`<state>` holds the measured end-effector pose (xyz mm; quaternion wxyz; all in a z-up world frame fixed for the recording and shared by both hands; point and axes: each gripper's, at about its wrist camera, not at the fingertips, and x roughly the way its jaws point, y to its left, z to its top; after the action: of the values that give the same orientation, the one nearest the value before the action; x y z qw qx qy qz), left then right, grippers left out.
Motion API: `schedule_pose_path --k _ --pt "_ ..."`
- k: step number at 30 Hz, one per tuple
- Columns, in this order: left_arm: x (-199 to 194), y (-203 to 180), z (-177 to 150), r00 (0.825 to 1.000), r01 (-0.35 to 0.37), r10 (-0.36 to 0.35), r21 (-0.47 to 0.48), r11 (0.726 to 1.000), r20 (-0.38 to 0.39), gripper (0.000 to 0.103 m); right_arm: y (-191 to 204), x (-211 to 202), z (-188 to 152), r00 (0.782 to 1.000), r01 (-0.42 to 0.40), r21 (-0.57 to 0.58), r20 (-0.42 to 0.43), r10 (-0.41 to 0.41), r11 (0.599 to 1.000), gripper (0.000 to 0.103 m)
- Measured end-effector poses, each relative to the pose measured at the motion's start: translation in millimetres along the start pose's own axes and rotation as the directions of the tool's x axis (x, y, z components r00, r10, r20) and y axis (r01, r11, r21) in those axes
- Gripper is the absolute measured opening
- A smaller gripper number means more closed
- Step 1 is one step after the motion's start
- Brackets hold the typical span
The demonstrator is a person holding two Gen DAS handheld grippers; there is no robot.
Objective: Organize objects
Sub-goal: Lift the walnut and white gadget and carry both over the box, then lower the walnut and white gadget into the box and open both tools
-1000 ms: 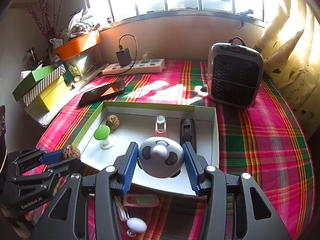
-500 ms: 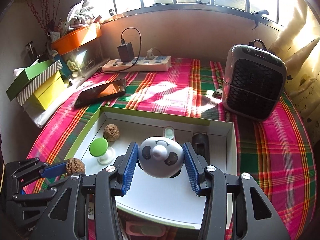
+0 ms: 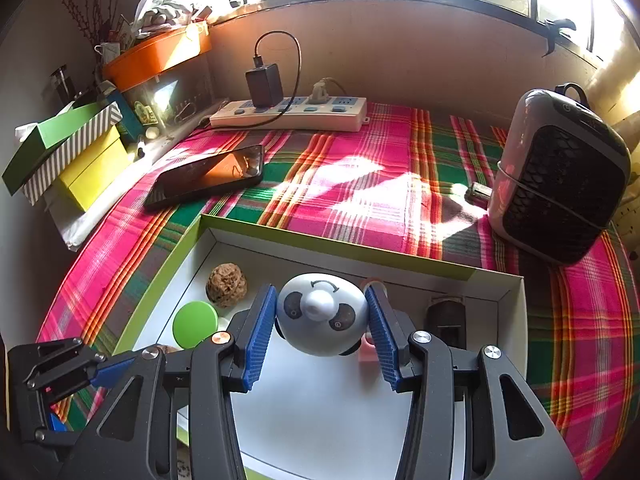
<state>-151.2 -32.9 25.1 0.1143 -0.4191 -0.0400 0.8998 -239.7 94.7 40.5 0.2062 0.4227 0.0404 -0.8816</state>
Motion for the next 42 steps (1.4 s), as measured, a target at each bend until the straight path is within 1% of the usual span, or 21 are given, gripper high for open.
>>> schedule_pose_path --k 7,17,21,35,42 --pt "6.9 0.5 2.4 1.0 0.008 -0.008 0.005 1.0 -0.008 0.026 3.5 12.9 4.9 1.0 -0.003 -0.003 -0.018 0.003 1.0 0.047" --pt "9.8 2.9 2.8 1.0 -0.015 0.015 0.016 1.0 0.002 0.026 13.0 24.5 7.9 0.999 -0.001 -0.032 -0.034 0.0 0.999 0.047" --pt "10.6 0.7 1.8 0.999 -0.036 0.035 0.032 0.999 0.007 0.026 15.3 28.1 8.4 0.999 0.002 -0.04 -0.048 -0.004 0.999 0.047" --pt "10.1 1.9 1.8 0.999 -0.033 0.032 0.035 0.999 0.007 0.026 18.3 35.3 7.5 0.995 0.019 -0.054 -0.094 -0.024 0.998 0.047" --pt "9.8 1.8 1.5 0.999 -0.032 0.032 0.036 0.999 0.008 0.026 19.3 35.8 7.9 0.995 0.025 -0.063 -0.099 -0.031 0.998 0.047"
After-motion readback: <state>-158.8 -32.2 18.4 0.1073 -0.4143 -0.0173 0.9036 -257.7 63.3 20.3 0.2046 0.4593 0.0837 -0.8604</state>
